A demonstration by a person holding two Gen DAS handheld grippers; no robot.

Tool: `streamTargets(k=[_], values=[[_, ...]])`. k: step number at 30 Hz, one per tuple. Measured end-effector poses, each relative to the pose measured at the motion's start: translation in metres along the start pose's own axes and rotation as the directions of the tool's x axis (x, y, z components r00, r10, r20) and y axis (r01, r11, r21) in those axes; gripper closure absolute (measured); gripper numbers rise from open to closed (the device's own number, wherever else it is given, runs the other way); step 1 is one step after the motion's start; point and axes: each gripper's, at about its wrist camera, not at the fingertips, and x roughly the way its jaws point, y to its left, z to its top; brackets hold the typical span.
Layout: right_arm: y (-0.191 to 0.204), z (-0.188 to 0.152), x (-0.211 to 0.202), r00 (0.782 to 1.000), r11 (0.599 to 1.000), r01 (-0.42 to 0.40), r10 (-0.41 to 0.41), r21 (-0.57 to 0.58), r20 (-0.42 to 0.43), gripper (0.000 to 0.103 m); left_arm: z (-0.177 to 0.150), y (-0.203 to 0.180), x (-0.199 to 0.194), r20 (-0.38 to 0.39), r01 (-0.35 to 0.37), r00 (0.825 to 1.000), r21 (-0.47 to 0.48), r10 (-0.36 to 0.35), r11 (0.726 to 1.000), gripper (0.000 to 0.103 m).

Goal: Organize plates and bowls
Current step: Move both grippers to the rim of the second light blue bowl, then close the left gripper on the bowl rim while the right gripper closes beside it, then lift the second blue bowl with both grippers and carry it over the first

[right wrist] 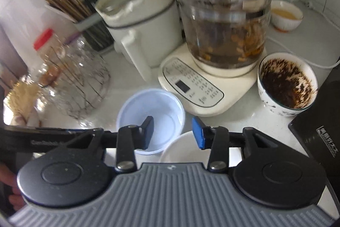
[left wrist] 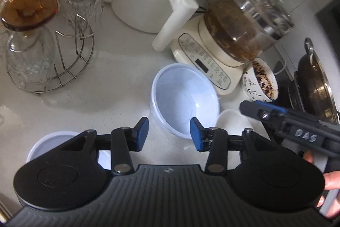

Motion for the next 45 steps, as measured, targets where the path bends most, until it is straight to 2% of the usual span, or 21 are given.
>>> streamTargets(k=[5,8,13,20,29,37,45], values=[[-0.009,0.000,0.031,1.000,1.000,0.009,-0.008,0.012,-0.029,0.073,0.009,0.004,0.021,-0.020,-0.009,1.000,-0.021,0.008,1.000,0.062],[-0.010,0.003,0.043,1.000,1.000,0.011,-0.011,0.015,-0.029,0.077,0.015,0.005,0.033,-0.031,-0.017,0.999,-0.016,0.017,1.000,0.070],[-0.011,0.007,0.057,0.998,0.999,0.035,-0.034,0.019,-0.057,0.078,0.017,0.004,0.046,-0.050,-0.024,0.998,-0.019,0.023,1.000,0.077],[-0.013,0.010,0.067,0.996,0.999,0.026,-0.024,0.019,-0.085,0.089,0.017,0.007,0.054,-0.056,-0.027,0.998,-0.034,0.025,0.999,0.088],[-0.014,0.013,0.065,0.997,0.999,0.001,0.003,0.046,-0.073,0.091,0.015,0.008,0.048,-0.042,-0.016,0.999,-0.036,0.015,0.999,0.089],[-0.010,0.021,0.044,1.000,0.996,-0.019,0.021,0.091,-0.014,0.091,0.021,0.011,0.017,0.011,0.022,1.000,-0.086,-0.021,0.996,0.089],[0.002,0.029,0.020,0.998,0.993,-0.051,0.046,0.106,0.046,0.091,0.029,0.006,-0.017,0.078,0.031,0.997,-0.080,-0.025,0.996,0.088]])
